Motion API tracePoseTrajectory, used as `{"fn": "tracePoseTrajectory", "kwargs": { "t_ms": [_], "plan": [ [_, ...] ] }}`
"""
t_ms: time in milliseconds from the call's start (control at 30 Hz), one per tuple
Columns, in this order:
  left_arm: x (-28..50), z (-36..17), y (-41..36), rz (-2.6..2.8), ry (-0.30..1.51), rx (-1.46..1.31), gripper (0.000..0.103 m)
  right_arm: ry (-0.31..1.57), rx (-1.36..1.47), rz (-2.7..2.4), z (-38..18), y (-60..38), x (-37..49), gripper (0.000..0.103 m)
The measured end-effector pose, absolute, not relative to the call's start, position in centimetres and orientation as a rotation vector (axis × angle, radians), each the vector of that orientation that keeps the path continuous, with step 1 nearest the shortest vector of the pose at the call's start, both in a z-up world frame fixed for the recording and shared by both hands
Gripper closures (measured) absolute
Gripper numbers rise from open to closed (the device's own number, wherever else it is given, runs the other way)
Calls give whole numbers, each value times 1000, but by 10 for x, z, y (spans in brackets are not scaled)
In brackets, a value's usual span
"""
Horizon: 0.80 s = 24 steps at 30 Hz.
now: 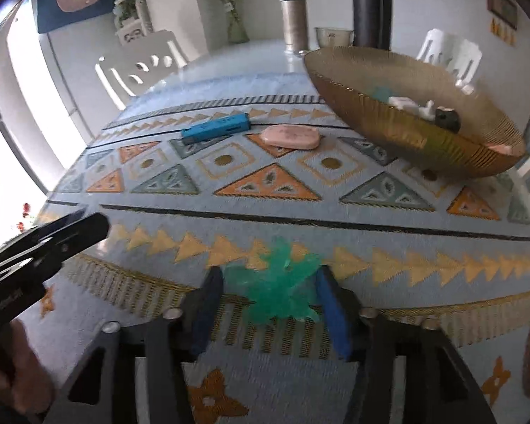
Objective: Organize rigid objects
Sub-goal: 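Carry the cup and teal toy over the amber bowl and open both tools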
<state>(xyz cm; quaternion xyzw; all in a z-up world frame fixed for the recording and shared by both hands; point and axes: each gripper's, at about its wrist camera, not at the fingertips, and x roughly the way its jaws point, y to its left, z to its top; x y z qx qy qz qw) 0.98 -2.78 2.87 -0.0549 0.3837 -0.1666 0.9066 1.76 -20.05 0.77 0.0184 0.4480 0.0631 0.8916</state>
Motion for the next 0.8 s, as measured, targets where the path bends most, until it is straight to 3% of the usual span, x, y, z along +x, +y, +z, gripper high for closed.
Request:
{"fn": "tracePoseTrajectory", "kwargs": {
  "t_ms": [433, 800],
  "plan": [
    [11, 27, -32, -300, 807, -75, 67, 775, -164, 78, 20, -171, -7, 57],
    [9, 28, -46, -297, 803, 6, 67, 726, -149, 75, 26, -176, -15, 57]
  ]
}}
